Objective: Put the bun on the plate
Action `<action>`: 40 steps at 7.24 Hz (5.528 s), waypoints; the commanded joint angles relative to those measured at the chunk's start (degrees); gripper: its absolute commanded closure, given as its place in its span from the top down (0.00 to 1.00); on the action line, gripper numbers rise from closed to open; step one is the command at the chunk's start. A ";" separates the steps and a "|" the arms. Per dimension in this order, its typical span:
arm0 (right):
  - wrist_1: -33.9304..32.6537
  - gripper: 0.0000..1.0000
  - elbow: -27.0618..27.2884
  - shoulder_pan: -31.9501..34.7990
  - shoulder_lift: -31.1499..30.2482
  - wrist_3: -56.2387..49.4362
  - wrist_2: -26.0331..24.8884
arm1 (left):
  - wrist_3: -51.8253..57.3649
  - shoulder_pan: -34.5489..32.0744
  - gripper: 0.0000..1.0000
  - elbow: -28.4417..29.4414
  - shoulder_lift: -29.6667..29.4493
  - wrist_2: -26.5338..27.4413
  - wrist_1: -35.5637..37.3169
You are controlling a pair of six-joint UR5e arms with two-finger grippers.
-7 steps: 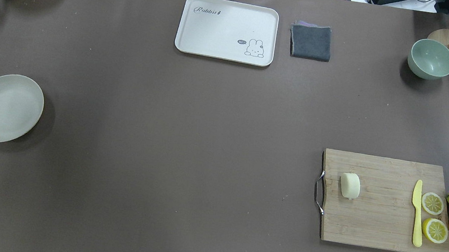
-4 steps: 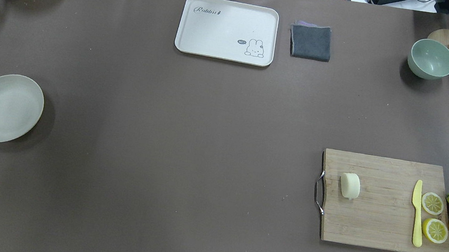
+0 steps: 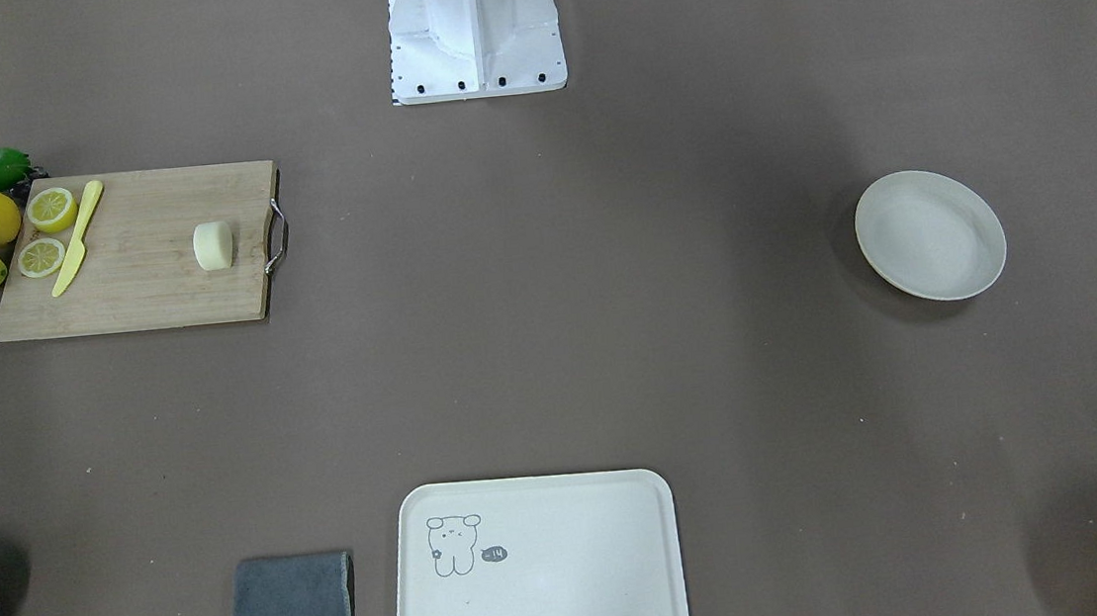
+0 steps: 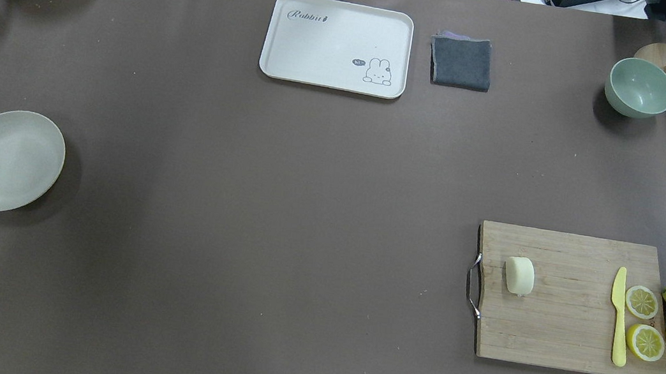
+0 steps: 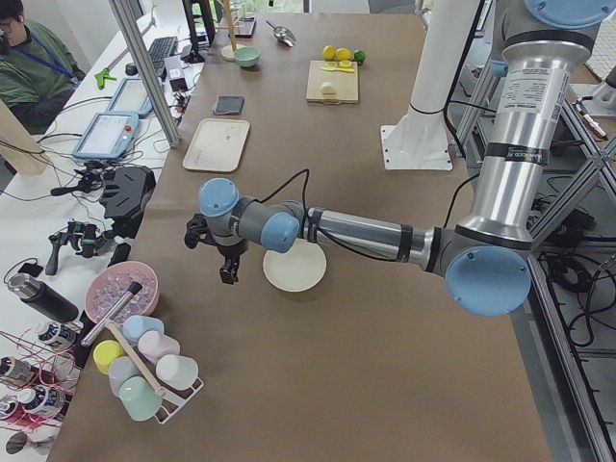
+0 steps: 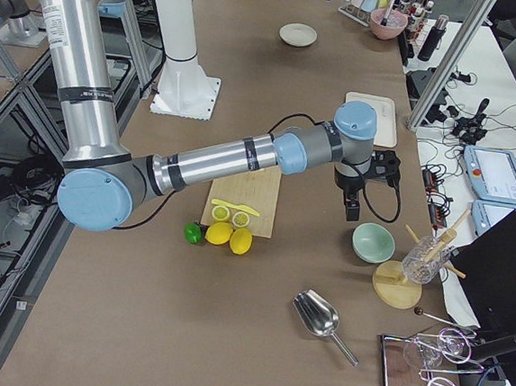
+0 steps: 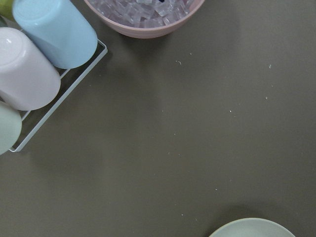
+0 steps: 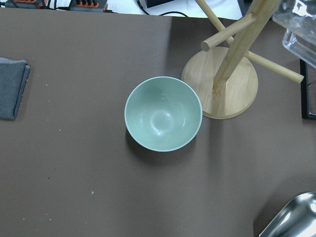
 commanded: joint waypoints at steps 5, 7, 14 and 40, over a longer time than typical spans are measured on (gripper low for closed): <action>0.07 1.00 3.95 0.08 -1.56 1.81 0.02 | -0.79 8.53 0.86 8.36 2.98 0.15 -16.60; 0.07 1.00 3.95 0.08 -1.82 1.73 -0.07 | -0.18 10.39 0.84 9.16 3.24 0.33 -16.95; 0.07 1.00 5.18 0.17 -1.91 1.81 -1.39 | -0.09 12.85 0.00 9.77 3.42 0.50 -18.27; 1.21 1.00 5.97 -3.07 -2.18 1.81 3.69 | -56.28 33.27 0.98 -10.27 -18.48 17.75 -16.95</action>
